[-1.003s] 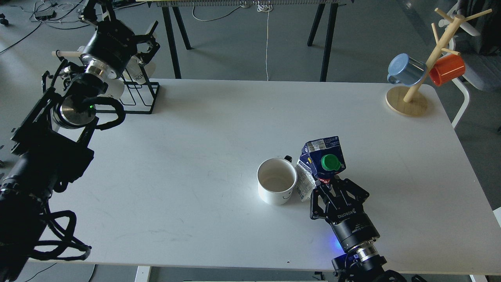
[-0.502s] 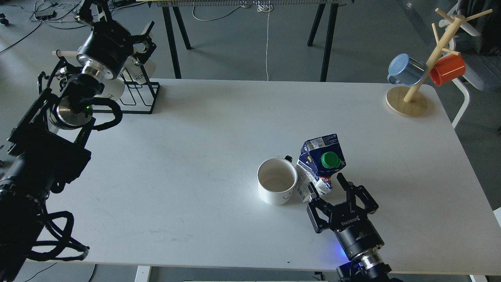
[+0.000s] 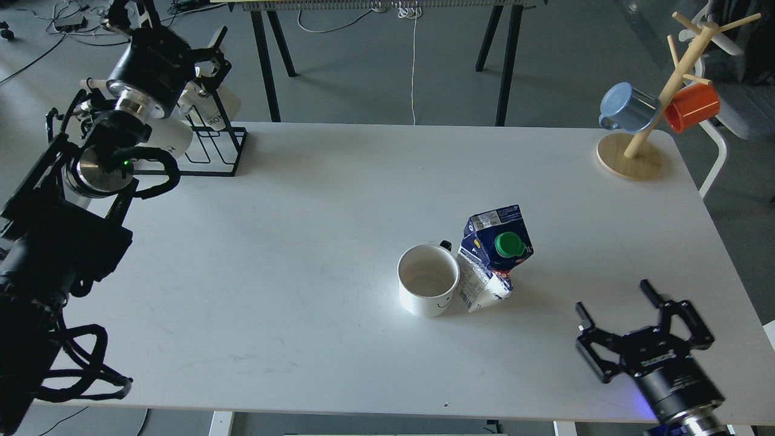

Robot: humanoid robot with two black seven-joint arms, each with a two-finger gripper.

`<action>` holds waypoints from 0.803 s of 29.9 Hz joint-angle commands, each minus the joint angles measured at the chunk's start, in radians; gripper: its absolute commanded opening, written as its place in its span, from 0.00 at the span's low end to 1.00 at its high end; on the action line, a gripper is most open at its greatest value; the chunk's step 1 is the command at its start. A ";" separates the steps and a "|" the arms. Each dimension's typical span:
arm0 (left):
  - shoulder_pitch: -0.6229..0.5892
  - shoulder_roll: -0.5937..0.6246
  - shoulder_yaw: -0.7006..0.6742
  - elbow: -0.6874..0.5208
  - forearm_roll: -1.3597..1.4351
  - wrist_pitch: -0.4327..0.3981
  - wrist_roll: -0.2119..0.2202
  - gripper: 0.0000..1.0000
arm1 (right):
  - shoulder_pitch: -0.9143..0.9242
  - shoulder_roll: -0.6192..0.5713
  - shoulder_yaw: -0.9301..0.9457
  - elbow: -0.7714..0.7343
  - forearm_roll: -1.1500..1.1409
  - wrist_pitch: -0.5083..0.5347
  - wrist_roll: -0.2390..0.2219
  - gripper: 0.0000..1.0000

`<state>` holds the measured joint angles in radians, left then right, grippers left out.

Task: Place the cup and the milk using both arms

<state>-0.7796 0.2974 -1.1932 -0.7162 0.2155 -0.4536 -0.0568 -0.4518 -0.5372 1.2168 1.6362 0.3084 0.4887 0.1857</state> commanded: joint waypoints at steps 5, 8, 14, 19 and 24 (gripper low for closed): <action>0.009 -0.006 -0.046 -0.002 -0.059 -0.013 0.012 0.99 | 0.214 -0.151 0.130 -0.094 -0.015 0.000 -0.003 1.00; 0.019 -0.012 -0.045 -0.002 -0.096 -0.010 0.012 0.99 | 0.381 -0.182 0.124 -0.202 -0.022 0.000 -0.002 1.00; 0.034 -0.015 -0.046 -0.002 -0.100 -0.008 0.012 0.99 | 0.730 -0.187 0.025 -0.409 -0.080 0.000 -0.005 1.00; 0.039 -0.021 -0.048 -0.002 -0.102 -0.002 0.011 0.99 | 1.016 -0.173 -0.140 -0.622 -0.084 0.000 -0.014 1.00; 0.042 -0.023 -0.060 -0.003 -0.102 -0.002 0.011 0.99 | 1.223 -0.104 -0.206 -0.783 -0.072 0.000 -0.044 1.00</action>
<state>-0.7383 0.2750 -1.2471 -0.7179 0.1135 -0.4548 -0.0461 0.6516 -0.6922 1.0444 0.9510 0.2272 0.4888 0.1651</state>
